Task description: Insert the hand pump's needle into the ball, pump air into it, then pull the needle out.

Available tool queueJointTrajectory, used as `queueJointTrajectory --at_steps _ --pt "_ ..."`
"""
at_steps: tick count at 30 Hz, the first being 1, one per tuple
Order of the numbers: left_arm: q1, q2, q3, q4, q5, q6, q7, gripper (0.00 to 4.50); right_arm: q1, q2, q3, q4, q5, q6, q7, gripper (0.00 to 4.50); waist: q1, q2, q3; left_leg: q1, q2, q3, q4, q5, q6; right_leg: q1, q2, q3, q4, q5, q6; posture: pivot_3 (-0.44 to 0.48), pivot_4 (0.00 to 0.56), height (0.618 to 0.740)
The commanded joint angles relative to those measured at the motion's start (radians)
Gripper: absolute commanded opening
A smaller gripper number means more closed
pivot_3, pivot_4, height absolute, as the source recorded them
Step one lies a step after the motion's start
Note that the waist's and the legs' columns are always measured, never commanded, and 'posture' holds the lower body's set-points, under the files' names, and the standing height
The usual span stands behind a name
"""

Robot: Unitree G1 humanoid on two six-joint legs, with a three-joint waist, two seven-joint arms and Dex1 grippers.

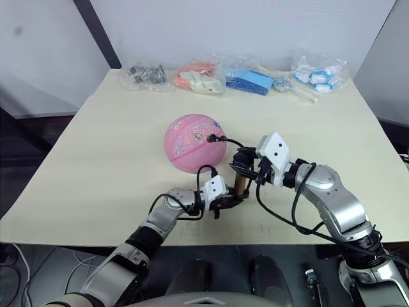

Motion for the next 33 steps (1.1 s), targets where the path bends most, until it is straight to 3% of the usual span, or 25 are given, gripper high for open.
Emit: queueJointTrajectory --at_steps 1,9,18,22,28,33 --pt "0.028 0.019 -0.027 0.041 0.039 0.039 -0.023 1.07 -0.045 -0.037 -0.054 -0.006 0.073 0.119 0.040 1.65 0.000 0.001 0.002 0.000 0.000 0.000 0.000 0.000 0.000 0.000 0.000 0.000 0.000 0.000 0.000 0.000 0.150 0.740" --pt "0.024 0.015 -0.028 0.057 0.042 0.030 -0.023 1.07 -0.345 -0.134 -0.328 -0.079 0.334 0.339 0.015 1.65 0.012 0.011 0.016 -0.016 -0.003 0.000 0.002 0.000 0.000 -0.015 -0.002 0.001 0.002 0.004 -0.003 0.000 0.150 0.740" --pt "0.024 0.012 -0.027 0.064 0.044 0.024 -0.023 1.07 -0.511 -0.201 -0.421 -0.061 0.455 0.424 -0.033 1.65 0.017 0.011 0.019 -0.022 -0.004 0.001 0.003 0.000 0.000 -0.019 -0.003 -0.001 0.001 0.004 -0.003 0.000 0.150 0.740" --pt "0.023 0.014 -0.026 0.071 0.044 0.020 -0.023 1.07 -0.398 -0.202 -0.329 -0.088 0.369 0.382 -0.023 1.65 0.018 0.011 0.020 -0.023 -0.004 0.001 0.003 0.000 0.000 -0.019 -0.003 -0.001 0.002 0.004 -0.003 0.000 0.150 0.740" --pt "0.019 0.016 -0.024 0.080 0.045 0.013 -0.022 1.07 -0.182 -0.105 -0.194 -0.047 0.249 0.258 -0.027 1.65 0.014 0.005 0.013 -0.017 -0.003 0.001 0.004 0.000 0.000 -0.013 -0.002 0.000 0.002 0.004 -0.002 0.000 0.150 0.740" --pt "0.025 0.018 -0.024 0.077 0.043 0.013 -0.018 1.07 0.004 -0.019 -0.025 0.096 0.088 0.106 -0.019 1.65 0.011 -0.004 0.005 -0.006 -0.001 0.002 0.003 0.000 0.000 -0.006 0.000 0.000 0.002 0.001 0.001 0.000 0.150 0.740"
